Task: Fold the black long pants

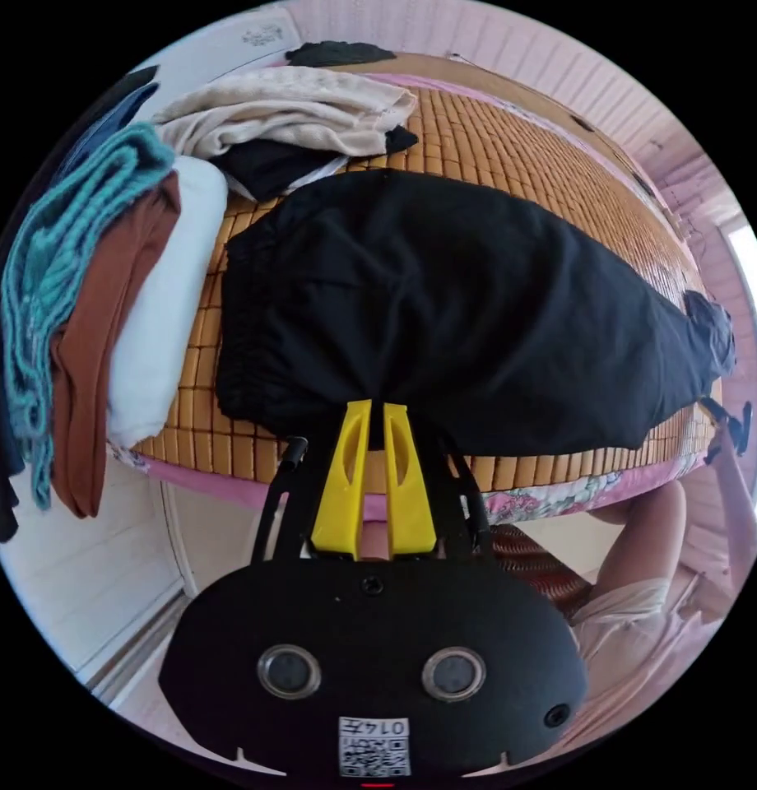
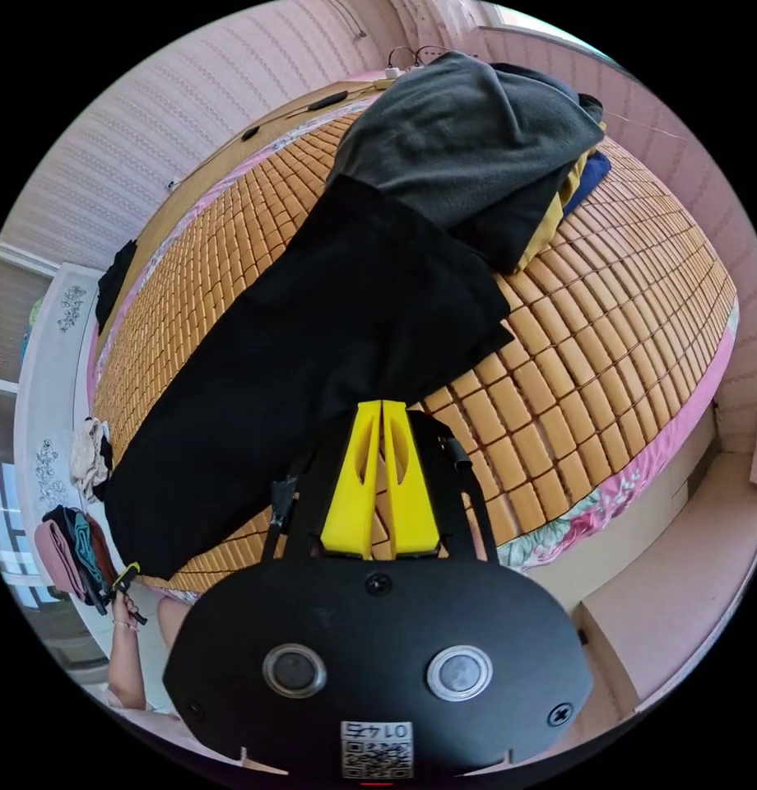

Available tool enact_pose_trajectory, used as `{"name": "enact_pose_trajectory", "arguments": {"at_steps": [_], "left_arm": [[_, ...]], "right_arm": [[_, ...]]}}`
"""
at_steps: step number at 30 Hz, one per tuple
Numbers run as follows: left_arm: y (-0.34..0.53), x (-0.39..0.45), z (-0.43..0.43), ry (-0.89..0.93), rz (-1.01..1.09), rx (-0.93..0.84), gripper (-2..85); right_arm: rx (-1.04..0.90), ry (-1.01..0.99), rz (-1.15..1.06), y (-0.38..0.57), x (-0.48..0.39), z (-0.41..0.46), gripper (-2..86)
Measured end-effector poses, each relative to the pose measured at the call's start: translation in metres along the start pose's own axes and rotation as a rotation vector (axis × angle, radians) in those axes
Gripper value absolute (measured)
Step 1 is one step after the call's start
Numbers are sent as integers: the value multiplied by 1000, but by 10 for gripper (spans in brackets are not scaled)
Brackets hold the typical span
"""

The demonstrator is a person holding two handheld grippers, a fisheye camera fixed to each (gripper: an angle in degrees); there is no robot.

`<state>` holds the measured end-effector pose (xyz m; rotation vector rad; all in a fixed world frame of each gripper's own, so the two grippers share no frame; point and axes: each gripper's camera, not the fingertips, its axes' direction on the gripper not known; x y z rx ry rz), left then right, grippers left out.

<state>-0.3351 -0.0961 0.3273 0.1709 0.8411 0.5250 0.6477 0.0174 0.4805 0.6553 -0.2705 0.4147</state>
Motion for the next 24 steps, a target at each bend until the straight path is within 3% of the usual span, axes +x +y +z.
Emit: {"name": "enact_pose_trajectory", "arguments": {"at_steps": [7, 12, 19, 24], "left_arm": [[-24, 44, 27, -266, 213, -134, -9], [-20, 40, 43, -302, 191, -182, -10], [-13, 27, 35, -217, 103, -62, -6], [-7, 51, 1, -123, 152, 124, -4]], "right_arm": [[-81, 66, -38, 9, 1, -15, -3], [-104, 163, -82, 48, 9, -29, -2], [52, -19, 28, 57, 32, -49, 19], [125, -107, 138, 23, 37, -44, 120]]}}
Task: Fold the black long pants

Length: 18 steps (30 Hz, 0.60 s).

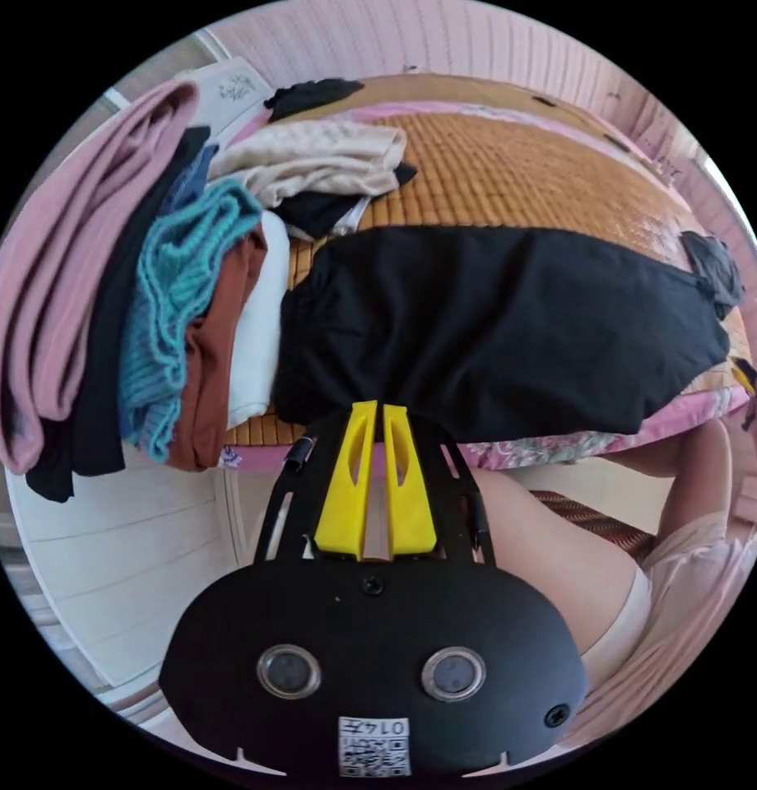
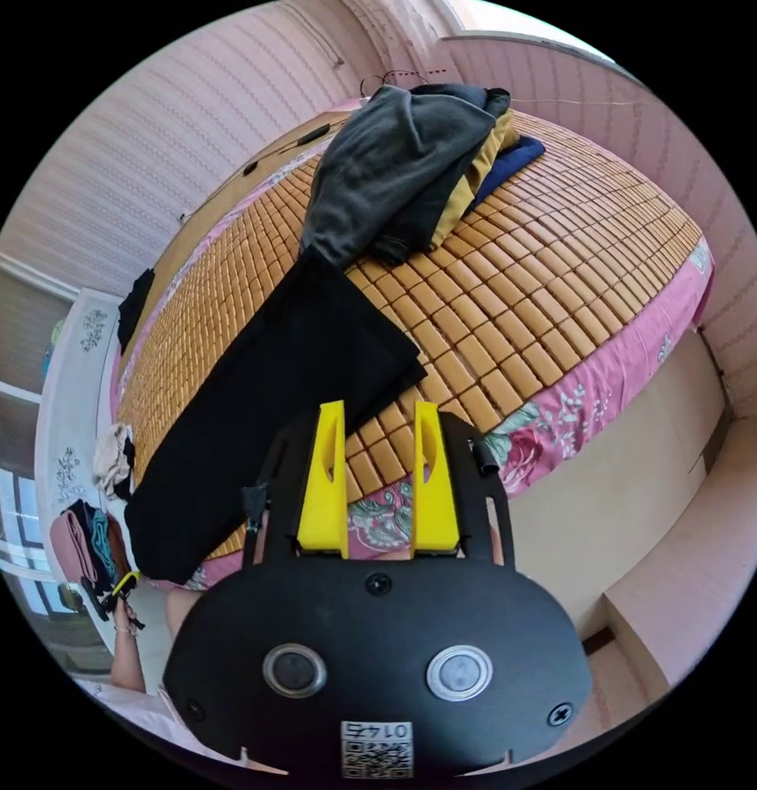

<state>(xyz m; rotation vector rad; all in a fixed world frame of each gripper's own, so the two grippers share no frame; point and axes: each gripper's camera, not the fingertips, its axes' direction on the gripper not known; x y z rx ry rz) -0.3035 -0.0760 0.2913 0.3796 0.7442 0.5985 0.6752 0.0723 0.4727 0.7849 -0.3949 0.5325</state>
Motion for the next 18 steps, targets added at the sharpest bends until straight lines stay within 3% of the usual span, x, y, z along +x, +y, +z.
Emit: {"name": "enact_pose_trajectory", "arguments": {"at_steps": [4, 7, 12, 16, 18], "left_arm": [[-14, 61, -7, 203, 130, 65, 2], [-26, 118, 7, 313, 250, 52, 13], [-37, 182, 28, 369, 414, 24, 28], [-49, 208, 44, 416, 452, 7, 35], [-57, 213, 46, 414, 459, 11, 37]], "right_arm": [[-62, 163, 63, -22, -8, 24, 75], [-67, 98, -6, -25, -16, 13, 17], [70, 41, -94, 10, 4, -45, 18], [-43, 129, -70, 25, 38, -34, 41], [0, 106, -60, 24, 43, -40, 44]]}}
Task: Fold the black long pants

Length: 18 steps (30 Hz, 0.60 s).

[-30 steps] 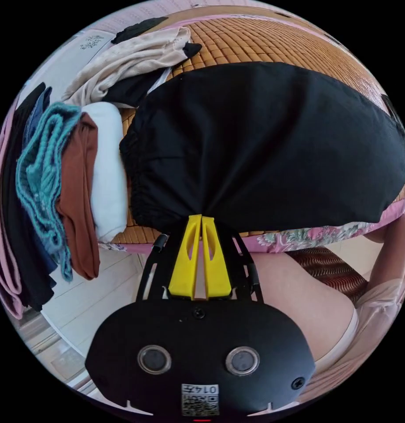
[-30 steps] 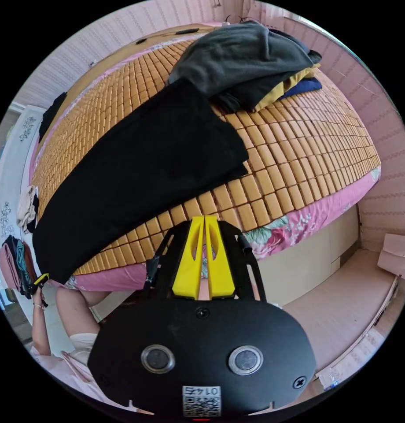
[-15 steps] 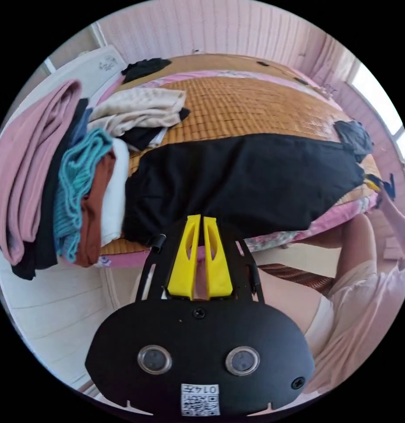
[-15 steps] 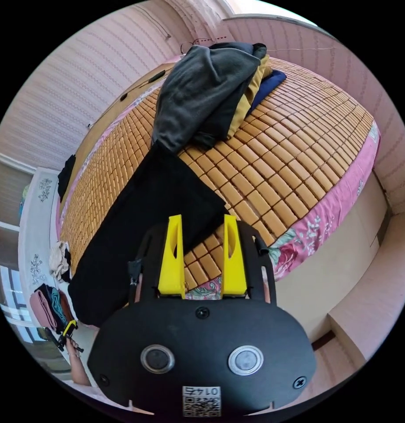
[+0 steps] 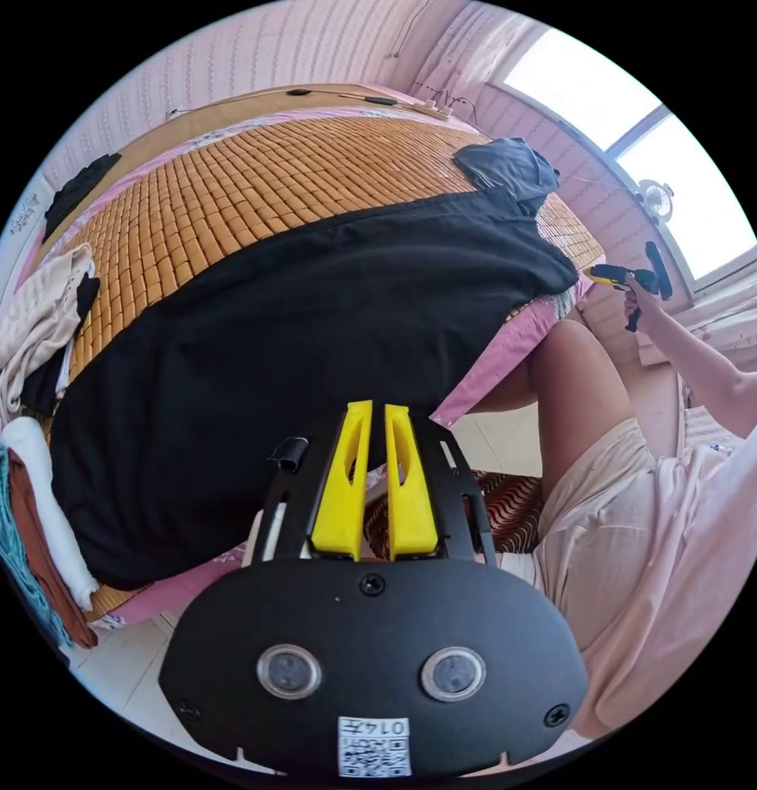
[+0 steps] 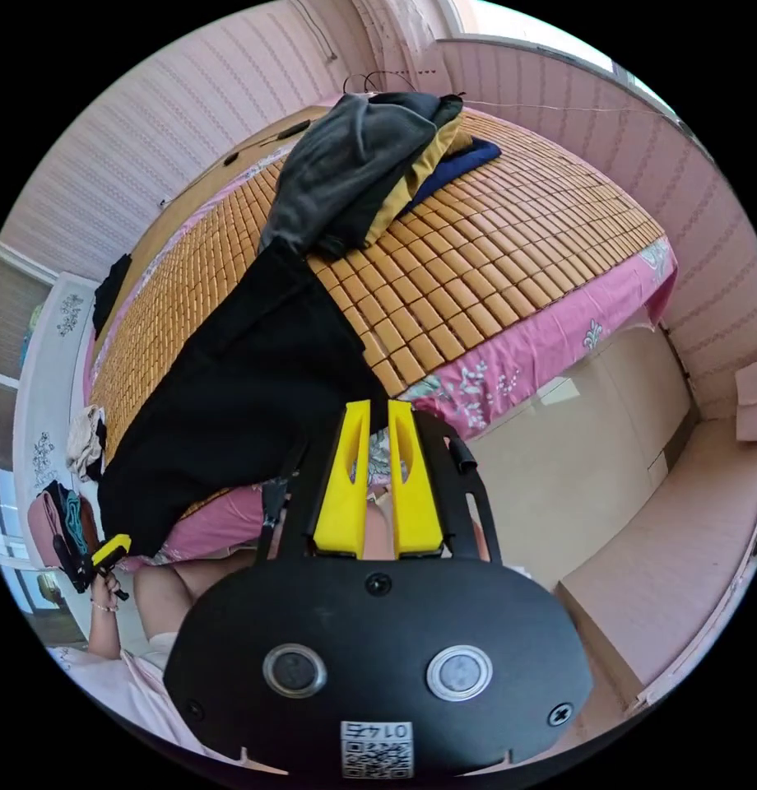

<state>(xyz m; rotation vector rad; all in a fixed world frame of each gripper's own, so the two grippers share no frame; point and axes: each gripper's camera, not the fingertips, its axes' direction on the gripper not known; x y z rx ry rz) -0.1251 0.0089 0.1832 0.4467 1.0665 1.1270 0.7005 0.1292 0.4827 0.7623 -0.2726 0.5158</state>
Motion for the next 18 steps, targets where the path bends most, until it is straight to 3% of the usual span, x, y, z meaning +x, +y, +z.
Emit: {"name": "enact_pose_trajectory", "arguments": {"at_steps": [5, 13, 18], "left_arm": [[-31, -4, 6, -45, 37, 12, 40], [-127, -7, 42, -166, 91, 15, 61], [-172, -9, 87, -239, 86, -62, 70]], "right_arm": [[22, 8, -60, -29, -21, 5, 54], [-40, 151, -339, -95, -115, 65, 82], [-82, 211, -344, -101, -116, 83, 0]]}}
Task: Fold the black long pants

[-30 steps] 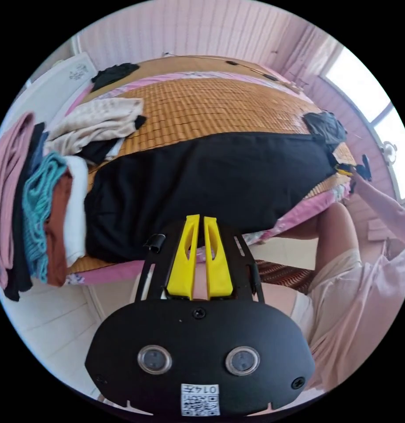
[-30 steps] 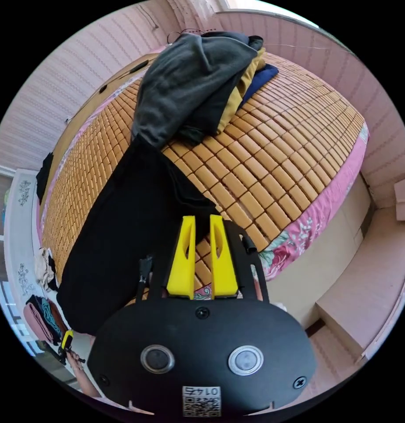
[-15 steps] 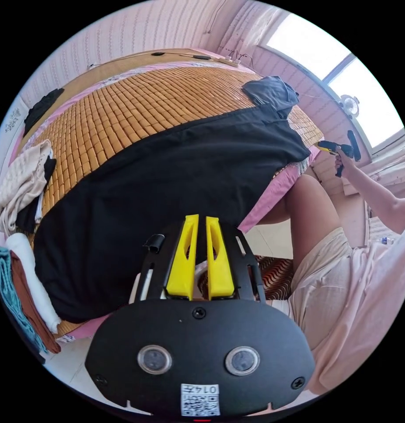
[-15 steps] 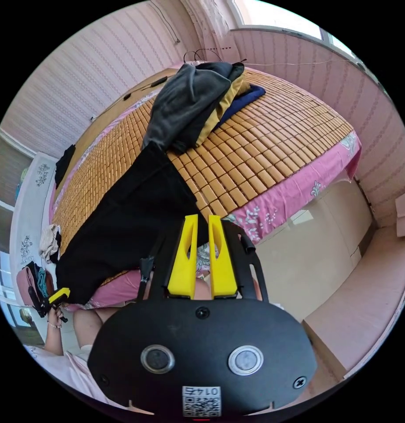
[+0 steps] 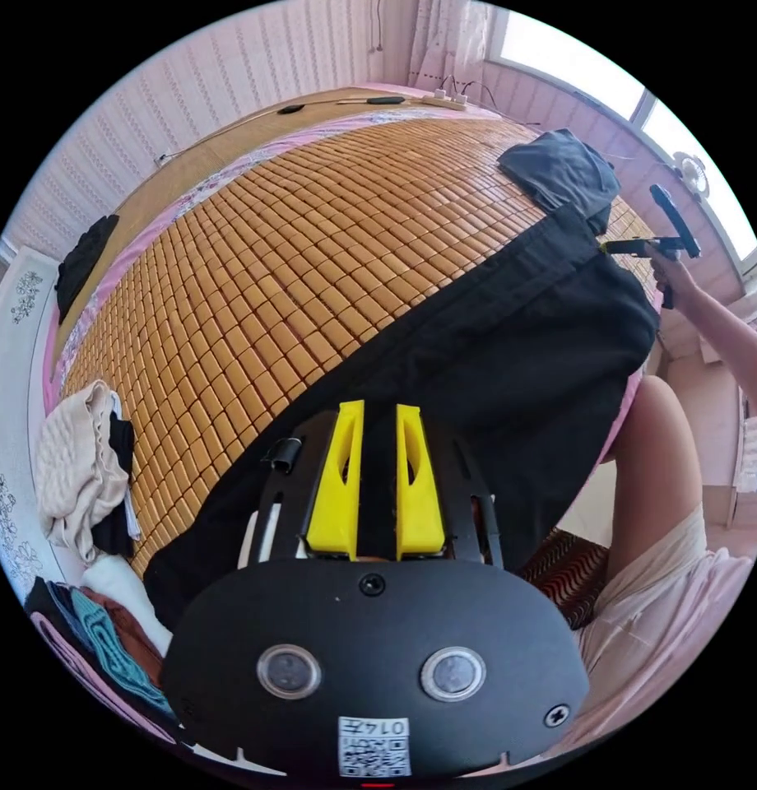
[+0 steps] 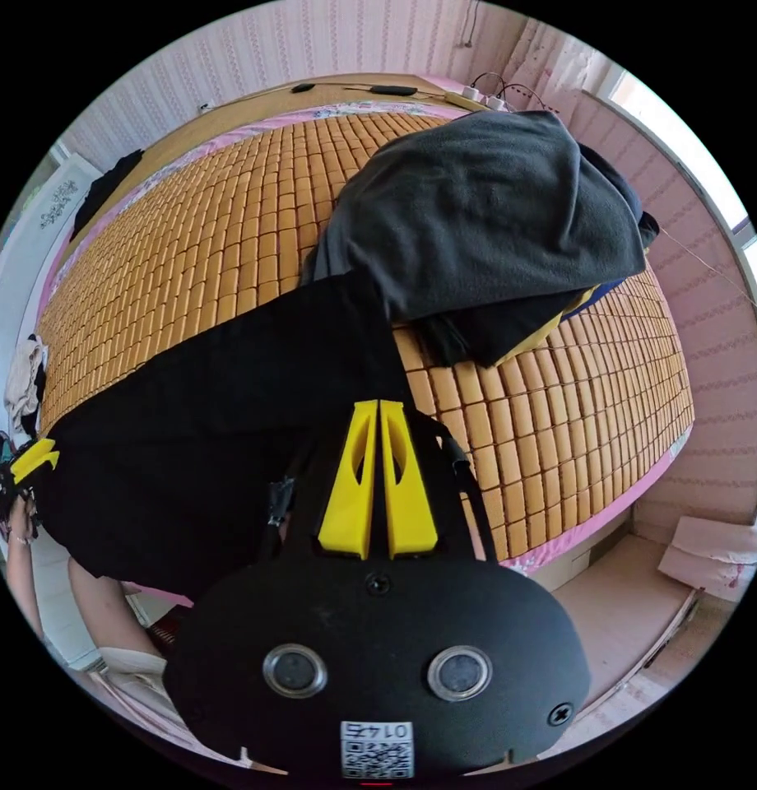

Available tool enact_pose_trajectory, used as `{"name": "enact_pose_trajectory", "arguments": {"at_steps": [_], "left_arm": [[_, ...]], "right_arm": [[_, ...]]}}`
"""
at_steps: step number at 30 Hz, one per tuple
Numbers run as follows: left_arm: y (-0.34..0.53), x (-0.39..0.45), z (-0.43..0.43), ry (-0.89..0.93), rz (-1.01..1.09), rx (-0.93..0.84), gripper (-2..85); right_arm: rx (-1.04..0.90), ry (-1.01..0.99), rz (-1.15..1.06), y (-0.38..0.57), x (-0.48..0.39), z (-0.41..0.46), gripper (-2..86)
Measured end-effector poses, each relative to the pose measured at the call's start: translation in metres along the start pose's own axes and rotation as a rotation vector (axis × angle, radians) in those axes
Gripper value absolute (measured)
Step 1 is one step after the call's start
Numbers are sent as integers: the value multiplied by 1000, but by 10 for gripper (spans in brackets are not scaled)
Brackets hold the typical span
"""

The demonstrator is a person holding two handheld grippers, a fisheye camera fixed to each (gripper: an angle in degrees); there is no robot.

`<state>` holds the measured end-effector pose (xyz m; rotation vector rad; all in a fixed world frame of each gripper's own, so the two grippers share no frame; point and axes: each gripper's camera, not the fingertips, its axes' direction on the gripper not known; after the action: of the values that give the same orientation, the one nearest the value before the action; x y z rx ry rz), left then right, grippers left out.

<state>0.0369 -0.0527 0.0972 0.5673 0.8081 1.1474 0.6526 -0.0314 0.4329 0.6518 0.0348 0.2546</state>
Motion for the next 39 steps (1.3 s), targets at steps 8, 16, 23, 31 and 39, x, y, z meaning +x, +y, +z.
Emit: {"name": "enact_pose_trajectory", "arguments": {"at_steps": [8, 16, 23, 31, 39], "left_arm": [[-15, 10, 45, 17, 28, -61, 8], [-21, 22, 65, -1, 40, -62, -10], [3, 24, 38, 18, 9, 74, -8], [-16, -7, 55, 6, -187, 53, 53], [42, 56, 44, 111, 40, 103, 67]], "right_arm": [[158, -41, -29, 9, 24, -36, -1], [28, -190, 90, 14, 40, 8, 28], [201, -262, -9, 17, 42, -40, 5], [51, -259, 80, -21, 31, -4, 103], [104, -283, 346, 115, 58, 10, 111]]}}
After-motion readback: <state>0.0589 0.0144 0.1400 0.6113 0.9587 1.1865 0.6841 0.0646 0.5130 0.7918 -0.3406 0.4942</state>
